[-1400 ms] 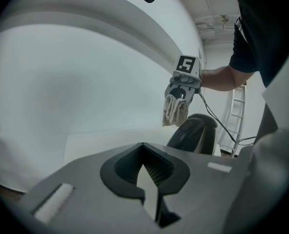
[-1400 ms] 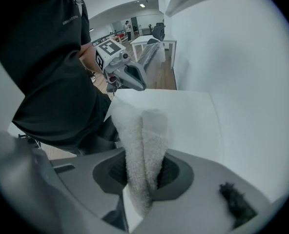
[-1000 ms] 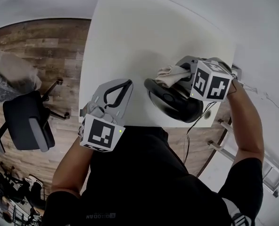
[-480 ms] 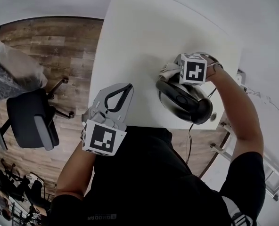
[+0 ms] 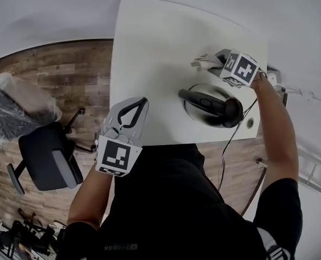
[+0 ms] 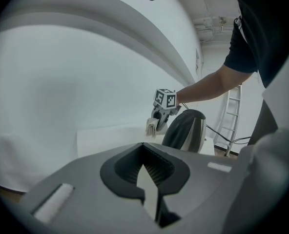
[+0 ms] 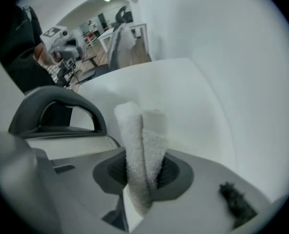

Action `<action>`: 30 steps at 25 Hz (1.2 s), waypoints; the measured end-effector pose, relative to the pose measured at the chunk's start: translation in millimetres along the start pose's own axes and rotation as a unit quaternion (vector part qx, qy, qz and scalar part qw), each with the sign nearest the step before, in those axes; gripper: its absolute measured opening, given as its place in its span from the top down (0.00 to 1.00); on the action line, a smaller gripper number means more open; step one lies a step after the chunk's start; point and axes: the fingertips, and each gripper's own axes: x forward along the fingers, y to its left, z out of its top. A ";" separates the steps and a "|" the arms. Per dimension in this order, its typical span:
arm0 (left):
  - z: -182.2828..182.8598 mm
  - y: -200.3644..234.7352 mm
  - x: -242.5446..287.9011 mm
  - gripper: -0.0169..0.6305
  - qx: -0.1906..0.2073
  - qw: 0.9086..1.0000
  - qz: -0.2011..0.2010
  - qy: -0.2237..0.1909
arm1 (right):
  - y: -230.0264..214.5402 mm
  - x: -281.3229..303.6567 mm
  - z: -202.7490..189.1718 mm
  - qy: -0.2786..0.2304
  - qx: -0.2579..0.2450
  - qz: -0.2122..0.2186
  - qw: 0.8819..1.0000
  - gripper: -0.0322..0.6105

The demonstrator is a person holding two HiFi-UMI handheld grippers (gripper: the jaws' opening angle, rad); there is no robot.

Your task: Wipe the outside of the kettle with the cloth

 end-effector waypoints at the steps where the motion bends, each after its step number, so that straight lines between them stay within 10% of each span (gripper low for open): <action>1: 2.4 -1.0 2.5 0.96 0.005 1.000 -0.007 -0.001 | -10.4 -23.2 -7.5 -0.036 0.047 -0.038 0.998 0.81; 3: 9.4 -3.1 8.4 0.96 0.007 1.000 -0.019 -0.006 | -20.3 -74.1 -26.7 -0.121 0.151 -0.117 0.974 0.81; 6: 20.7 -11.4 4.7 0.96 -0.058 0.998 -0.020 -0.018 | 2.4 -147.5 -60.5 -0.236 0.292 -0.203 0.904 0.81; 13: 47.1 -35.0 -21.6 0.96 -0.046 0.998 0.026 -0.030 | 118.5 -247.8 -122.9 -0.401 0.396 -0.329 0.757 0.81; 20: 59.2 -126.2 -48.5 0.96 0.007 0.998 0.028 -0.050 | 180.2 -225.6 -136.7 -0.424 0.402 -0.293 0.757 0.81; 30: 85.7 -156.6 -40.3 0.96 0.118 0.991 -0.060 -0.024 | 163.3 -199.5 -123.8 -0.276 0.413 -0.297 0.815 0.81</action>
